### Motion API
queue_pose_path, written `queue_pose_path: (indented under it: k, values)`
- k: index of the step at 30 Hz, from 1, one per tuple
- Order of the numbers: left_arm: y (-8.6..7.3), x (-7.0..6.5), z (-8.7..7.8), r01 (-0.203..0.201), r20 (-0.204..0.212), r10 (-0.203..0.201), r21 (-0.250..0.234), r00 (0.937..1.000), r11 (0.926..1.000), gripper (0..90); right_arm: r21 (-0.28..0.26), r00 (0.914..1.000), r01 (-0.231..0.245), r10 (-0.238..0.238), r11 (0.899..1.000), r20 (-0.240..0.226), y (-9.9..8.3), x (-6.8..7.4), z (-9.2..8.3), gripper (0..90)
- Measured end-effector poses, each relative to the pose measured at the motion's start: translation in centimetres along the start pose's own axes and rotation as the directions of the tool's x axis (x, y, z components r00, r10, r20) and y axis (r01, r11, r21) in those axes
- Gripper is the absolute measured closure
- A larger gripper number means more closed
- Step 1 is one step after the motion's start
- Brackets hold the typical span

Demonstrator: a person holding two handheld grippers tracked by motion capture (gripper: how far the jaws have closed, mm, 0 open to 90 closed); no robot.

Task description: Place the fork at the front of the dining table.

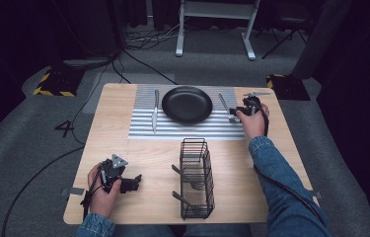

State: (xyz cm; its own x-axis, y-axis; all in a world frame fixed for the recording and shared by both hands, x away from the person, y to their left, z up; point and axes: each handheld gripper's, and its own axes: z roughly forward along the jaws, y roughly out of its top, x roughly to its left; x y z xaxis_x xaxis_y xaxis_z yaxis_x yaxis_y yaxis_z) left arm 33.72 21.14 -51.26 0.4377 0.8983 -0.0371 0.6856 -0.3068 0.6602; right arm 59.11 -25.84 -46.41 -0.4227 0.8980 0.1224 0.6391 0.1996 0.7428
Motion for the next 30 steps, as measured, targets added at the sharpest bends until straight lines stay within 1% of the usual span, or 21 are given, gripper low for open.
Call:
queue_pose_path:
  k: [1, 2, 4, 5, 6, 7, 11, 12, 15, 17, 20, 22, 23, 24, 25, 26, 29, 30]
  values:
    - [0.0, 0.0, 0.0, 0.0, 0.0, 0.0, 0.0, 1.0, 1.0, 0.0, 0.002, 1.0, 0.005, -0.005, 1.0, -0.004, -0.2, 0.1, -0.1, 52.7]
    - [0.0, 0.0, 0.0, 0.0, 0.0, 0.0, 0.0, 1.0, 1.0, 0.0, 0.011, 0.9999, 0.011, -0.011, 1.0, -0.012, -0.7, 0.4, -0.2, 47.8]
    - [0.0, 0.0, 0.0, 0.0, 0.0, 0.0, 0.0, 1.0, 1.0, 0.0, 0.015, 0.9998, 0.014, -0.014, 1.0, -0.016, -0.9, 0.5, -0.2, 46.2]
    - [0.0, 0.0, 0.0, 0.0, 0.001, 0.0, 0.0, 1.0, 1.0, 0.0, 0.024, 0.9997, 0.016, -0.016, 1.0, -0.021, -1.4, 0.7, -0.2, 45.1]
    - [0.0, 0.0, 0.0, 0.0, 0.001, 0.0, 0.0, 1.0, 1.0, 0.0, 0.024, 0.9997, 0.016, -0.016, 1.0, -0.021, -1.4, 0.7, -0.2, 45.1]
    - [0.0, 0.0, 0.0, 0.0, 0.0, 0.0, 0.0, 1.0, 1.0, 0.0, 0.036, 0.9995, 0.017, -0.016, 0.999, -0.026, -1.9, 0.9, -0.3, 43.9]
    - [0.0, 0.0, 0.0, 0.0, 0.0, 0.0, 0.0, 1.0, 1.0, 0.0, 0.052, 0.9992, 0.028, -0.027, 0.998, -0.029, -2.5, 1.2, -0.2, 43.1]
    - [0.0, 0.0, 0.0, 0.0, 0.0, 0.0, 0.0, 1.0, 1.0, 0.0, 0.044, 0.9989, 0.042, -0.041, 0.998, -0.023, -2.9, 1.3, -0.1, 42.6]
    - [0.0, 0.0, 0.0, 0.0, 0.001, 0.0, 0.0, 1.0, 1.0, 0.0, 0.035, 0.9987, 0.048, -0.047, 0.998, -0.019, -3.0, 1.3, -0.1, 42.5]
    - [0.0, 0.0, 0.0, 0.0, 0.001, 0.0, 0.0, 1.0, 1.0, 0.0, 0.044, 0.999, 0.043, -0.043, 0.998, -0.01, -2.9, 1.4, -0.2, 41.8]
    - [0.0, 0.0, 0.0, 0.0, 0.0, 0.0, 0.0, 1.0, 1.0, 0.0, 0.025, 0.9989, 0.045, -0.045, 0.999, 0.01, -2.9, 1.3, -0.5, 41.9]
    - [0.0, 0.0, 0.0, -0.001, 0.0, 0.001, 0.0, 1.0, 1.0, 0.0, 0.033, 0.9984, 0.047, -0.048, 0.998, 0.028, -2.9, 1.0, -0.5, 42.0]
    - [0.0, 0.0, 0.0, -0.001, 0.0, 0.001, 0.0, 1.0, 1.0, 0.0, 0.033, 0.9984, 0.047, -0.048, 0.998, 0.028, -2.9, 1.0, -0.5, 42.0]
    - [0.0, 0.0, 0.0, -0.001, 0.0, 0.001, 0.0, 1.0, 1.0, 0.0, 0.054, 0.9981, 0.044, -0.046, 0.998, 0.042, -3.1, 0.5, -0.3, 43.2]
    - [0.0, 0.0, 0.0, -0.001, 0.0, 0.001, 0.0, 1.0, 1.0, 0.0, 0.054, 0.9981, 0.044, -0.046, 0.998, 0.042, -3.1, 0.5, -0.3, 43.2]
    - [0.0, 0.0, 0.0, -0.001, 0.0, 0.001, 0.0, 1.0, 1.0, 0.0, 0.07, 0.9986, 0.031, -0.034, 0.997, 0.041, -3.3, 0.3, -0.1, 46.0]
    - [0.0, 0.0, 0.0, 0.0, 0.0, 0.0, 0.0, 1.0, 1.0, 0.0, 0.082, 0.9989, 0.025, -0.028, 0.996, 0.037, -3.5, 0.1, 0.1, 48.3]
    - [0.0, 0.0, 0.0, 0.0, 0.0, 0.0, 0.0, 1.0, 1.0, 0.0, 0.084, 0.9991, 0.022, -0.025, 0.996, 0.034, -3.7, 0.1, 0.3, 51.8]
